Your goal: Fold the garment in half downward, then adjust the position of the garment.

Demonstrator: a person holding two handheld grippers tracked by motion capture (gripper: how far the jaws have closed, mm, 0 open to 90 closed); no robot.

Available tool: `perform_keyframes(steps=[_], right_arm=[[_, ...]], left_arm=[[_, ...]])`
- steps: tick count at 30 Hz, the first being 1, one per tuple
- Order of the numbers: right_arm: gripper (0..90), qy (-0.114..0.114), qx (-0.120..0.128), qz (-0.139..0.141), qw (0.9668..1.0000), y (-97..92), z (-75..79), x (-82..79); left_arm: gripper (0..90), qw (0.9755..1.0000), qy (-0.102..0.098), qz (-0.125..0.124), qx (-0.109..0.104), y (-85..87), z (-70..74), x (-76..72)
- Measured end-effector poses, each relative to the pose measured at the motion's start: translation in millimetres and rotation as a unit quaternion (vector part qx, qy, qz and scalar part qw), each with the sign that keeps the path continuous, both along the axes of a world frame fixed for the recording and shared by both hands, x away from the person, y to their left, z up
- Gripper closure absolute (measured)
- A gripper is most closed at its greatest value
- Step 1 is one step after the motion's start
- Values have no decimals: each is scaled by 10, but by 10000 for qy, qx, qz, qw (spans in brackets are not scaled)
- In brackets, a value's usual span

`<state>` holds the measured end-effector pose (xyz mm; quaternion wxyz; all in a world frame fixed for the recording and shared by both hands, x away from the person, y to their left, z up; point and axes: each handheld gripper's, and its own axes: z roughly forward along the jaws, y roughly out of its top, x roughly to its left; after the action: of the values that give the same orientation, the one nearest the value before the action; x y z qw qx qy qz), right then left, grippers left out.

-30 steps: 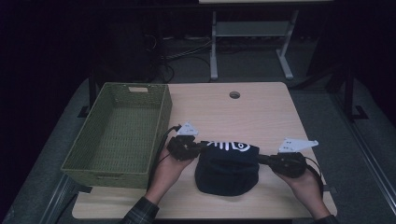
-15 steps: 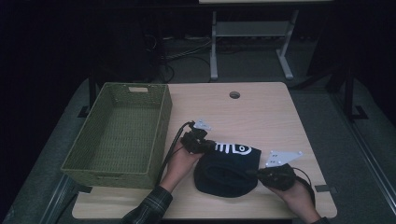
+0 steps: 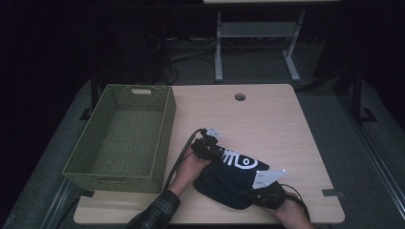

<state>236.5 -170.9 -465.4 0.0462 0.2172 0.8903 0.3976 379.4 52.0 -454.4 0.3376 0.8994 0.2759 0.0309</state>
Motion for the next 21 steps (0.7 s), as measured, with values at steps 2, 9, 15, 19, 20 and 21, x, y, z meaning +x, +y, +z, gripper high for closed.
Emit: perform_keyframes(steps=[2, 9, 15, 19, 20, 21], right_arm=[[900, 21, 31, 7, 10000, 10, -6, -1], [871, -42, 119, -6, 9999, -24, 39, 1], [803, -269, 519, -244, 9980, -208, 207, 29], [808, -385, 572, -510, 9963, -323, 260, 89], [808, -403, 583, -565, 9959, -343, 257, 114], [808, -403, 583, -565, 9959, -343, 257, 114]], left_arm=[[900, 10000, 58, 16, -28, -13, -1, 14], [826, 9998, 39, 88, -164, 43, 93, -28], [801, 9987, -37, -26, -513, 167, 336, -318], [802, 9982, -169, -147, -560, 244, 447, -667], [802, 9985, -220, -185, -470, 251, 451, -730], [801, 9985, -220, -185, -470, 251, 451, -730]])
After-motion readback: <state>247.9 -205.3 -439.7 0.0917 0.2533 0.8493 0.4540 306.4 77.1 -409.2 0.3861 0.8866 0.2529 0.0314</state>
